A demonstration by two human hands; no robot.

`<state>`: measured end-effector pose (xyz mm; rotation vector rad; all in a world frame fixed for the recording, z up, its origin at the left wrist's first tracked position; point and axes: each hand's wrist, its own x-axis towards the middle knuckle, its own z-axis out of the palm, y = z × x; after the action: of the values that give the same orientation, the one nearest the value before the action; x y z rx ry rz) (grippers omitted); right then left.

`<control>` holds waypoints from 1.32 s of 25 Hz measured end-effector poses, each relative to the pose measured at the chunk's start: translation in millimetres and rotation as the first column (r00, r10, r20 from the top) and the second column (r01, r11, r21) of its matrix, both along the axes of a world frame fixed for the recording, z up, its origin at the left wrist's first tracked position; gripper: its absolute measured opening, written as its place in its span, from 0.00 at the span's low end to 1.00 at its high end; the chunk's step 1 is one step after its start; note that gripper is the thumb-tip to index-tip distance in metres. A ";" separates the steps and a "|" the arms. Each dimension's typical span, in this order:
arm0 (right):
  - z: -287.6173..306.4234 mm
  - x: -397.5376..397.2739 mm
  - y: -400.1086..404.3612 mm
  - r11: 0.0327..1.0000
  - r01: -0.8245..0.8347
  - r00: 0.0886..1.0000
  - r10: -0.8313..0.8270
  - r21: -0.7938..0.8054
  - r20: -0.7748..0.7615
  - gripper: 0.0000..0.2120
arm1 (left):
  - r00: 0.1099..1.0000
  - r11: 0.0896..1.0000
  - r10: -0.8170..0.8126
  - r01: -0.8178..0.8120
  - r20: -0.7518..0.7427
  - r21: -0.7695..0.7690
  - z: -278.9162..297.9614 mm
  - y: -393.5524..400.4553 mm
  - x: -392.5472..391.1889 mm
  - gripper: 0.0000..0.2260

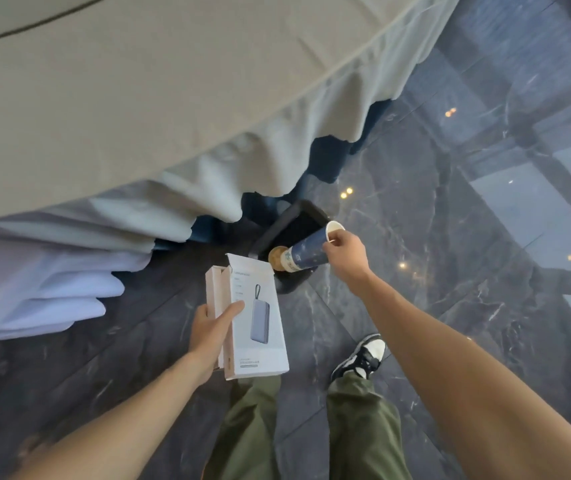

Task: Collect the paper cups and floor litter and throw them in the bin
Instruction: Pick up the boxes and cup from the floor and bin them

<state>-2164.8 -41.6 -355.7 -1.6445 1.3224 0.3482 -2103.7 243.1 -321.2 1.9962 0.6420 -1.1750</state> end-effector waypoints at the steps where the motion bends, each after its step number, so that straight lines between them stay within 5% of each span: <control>1: -8.1 13.3 4.3 1.000 -0.013 1.000 0.013 0.014 -0.020 0.13 | 1.000 1.000 -0.017 0.017 0.001 -0.003 -2.5 4.1 11.8 0.24; 7: -41.0 38.5 15.4 0.985 -0.142 0.986 0.150 0.095 -0.079 0.22 | 0.992 0.991 -0.127 0.128 0.018 -0.043 -21.0 1.2 53.2 0.26; 12: -32.2 7.5 23.4 0.972 -0.203 0.970 0.217 0.123 -0.114 0.11 | 0.991 0.988 -0.132 0.130 -0.013 -0.079 -19.4 -24.6 58.8 0.28; 15: -13.9 -15.3 30.2 0.938 -0.124 0.982 0.163 0.325 -0.096 0.11 | 0.988 0.986 -0.151 0.147 -0.045 -0.077 -17.1 -42.1 55.5 0.28; 19: 2.7 -32.5 46.9 0.618 0.071 0.997 -0.024 0.783 -0.072 0.21 | 0.993 0.992 -0.108 0.104 -0.045 -0.073 -18.2 -60.3 50.3 0.30; 22: -1.2 -38.9 61.9 0.506 0.119 0.988 -0.142 0.854 -0.053 0.18 | 0.996 0.995 -0.081 0.080 -0.026 -0.052 -23.4 -64.2 48.0 0.30; 28: -19.1 -31.1 58.0 0.697 0.489 0.865 -0.467 0.524 -0.187 0.16 | 0.997 0.994 -0.081 0.082 -0.019 0.068 -48.5 -45.2 49.8 0.20; 33: -29.1 -17.3 43.9 0.851 0.384 0.923 -0.344 0.358 -0.172 0.13 | 0.995 0.993 -0.075 0.080 -0.061 0.088 -58.4 -30.4 55.7 0.17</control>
<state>-2182.0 2.2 -384.8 -1.0303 1.4990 0.4341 -2048.1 212.7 -379.6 2.0858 0.6623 -1.2746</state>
